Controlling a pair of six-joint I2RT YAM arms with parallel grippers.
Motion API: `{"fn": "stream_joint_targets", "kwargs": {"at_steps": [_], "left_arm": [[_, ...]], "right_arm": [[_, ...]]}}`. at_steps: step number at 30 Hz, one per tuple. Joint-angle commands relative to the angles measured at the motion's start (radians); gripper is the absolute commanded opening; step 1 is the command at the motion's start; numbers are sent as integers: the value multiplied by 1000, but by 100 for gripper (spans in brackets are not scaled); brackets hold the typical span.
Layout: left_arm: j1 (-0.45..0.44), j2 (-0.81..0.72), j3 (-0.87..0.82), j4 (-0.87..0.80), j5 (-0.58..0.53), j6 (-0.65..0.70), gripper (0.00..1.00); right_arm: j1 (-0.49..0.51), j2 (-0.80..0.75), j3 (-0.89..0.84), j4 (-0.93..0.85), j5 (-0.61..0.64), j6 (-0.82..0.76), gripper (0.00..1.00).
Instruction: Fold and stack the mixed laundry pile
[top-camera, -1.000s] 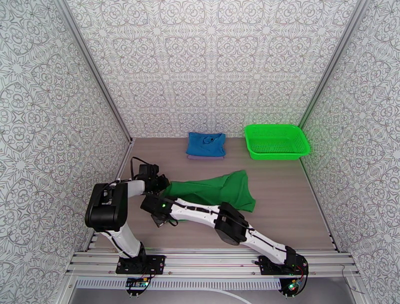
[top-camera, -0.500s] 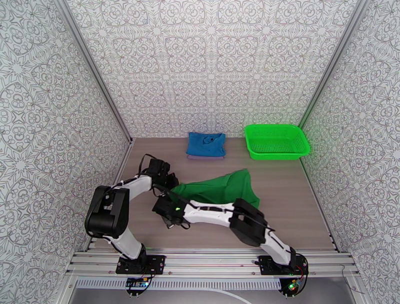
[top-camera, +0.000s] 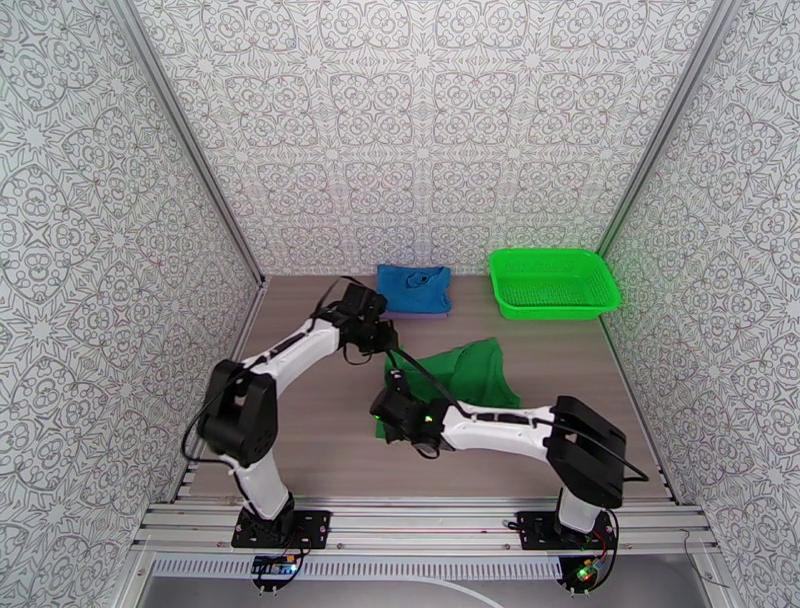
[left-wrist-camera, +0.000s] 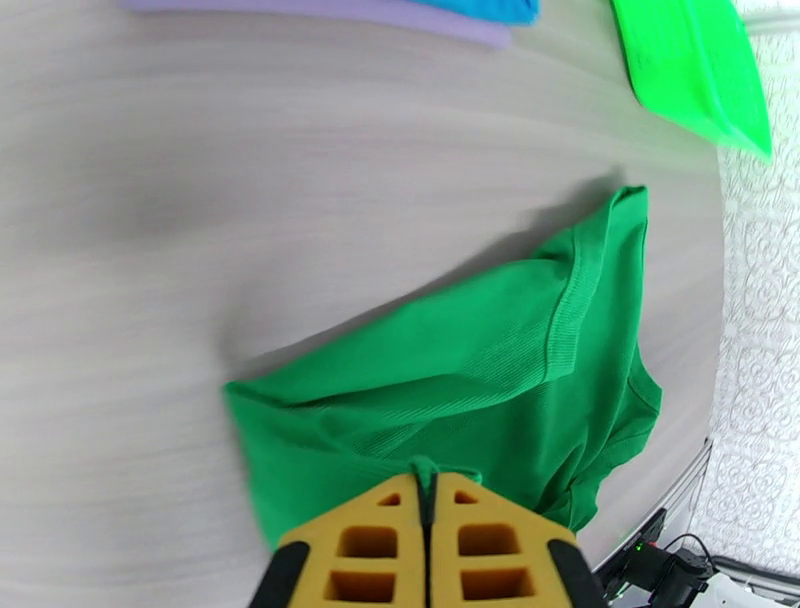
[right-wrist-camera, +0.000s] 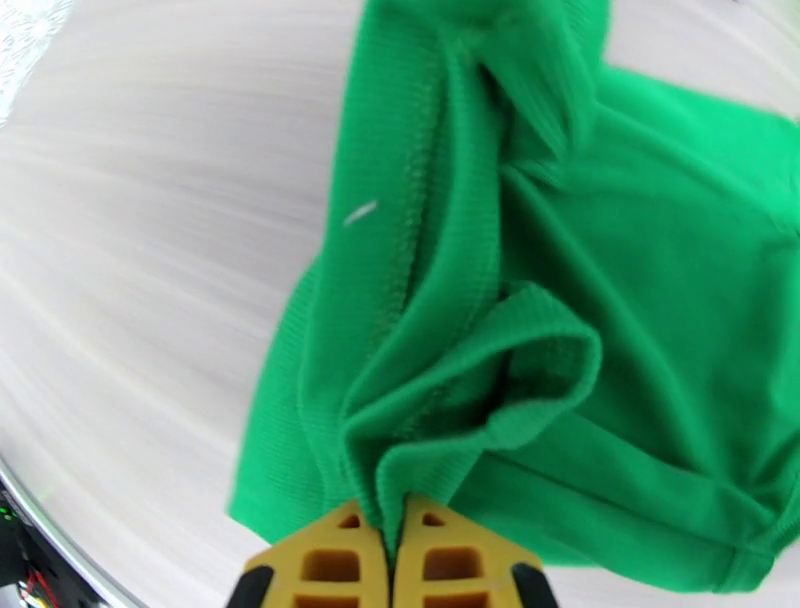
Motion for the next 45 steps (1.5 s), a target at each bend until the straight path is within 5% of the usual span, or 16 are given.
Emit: {"fn": "stream_joint_targets", "kwargs": {"at_steps": [1, 19, 20, 23, 26, 33, 39, 42, 43, 44, 45], "left_arm": [[-46, 85, 97, -54, -6, -5, 0], [-132, 409, 407, -133, -122, -55, 0], [-132, 419, 416, -138, -120, -53, 0], [-134, 428, 421, -135, -111, -47, 40], [-141, 396, 420, -106, -108, -28, 58], [-162, 206, 432, -68, -140, 68, 75], [-181, -25, 258, -73, -318, 90, 89], [-170, -99, 126, -95, -368, 78, 80], [-163, -108, 76, -85, -363, 69, 64], [-152, -110, 22, -60, -338, 52, 33], [-145, -106, -24, -26, -306, 33, 14]], "right_arm": [[-9, -61, -85, 32, 49, 60, 0], [-122, -116, -248, 47, 85, 41, 0], [-123, -115, -247, 42, 85, 42, 8], [-124, -129, -233, 6, 93, 38, 31], [-124, -185, -201, -63, 121, 12, 42], [-128, -403, -91, -310, 202, -91, 49], [-151, -461, -50, -374, 132, -176, 45], [-185, -431, -70, -291, 12, -213, 40], [-200, -415, -85, -250, -30, -218, 36], [-216, -395, -98, -207, -74, -220, 31], [-230, -373, -111, -172, -106, -221, 25]]}}
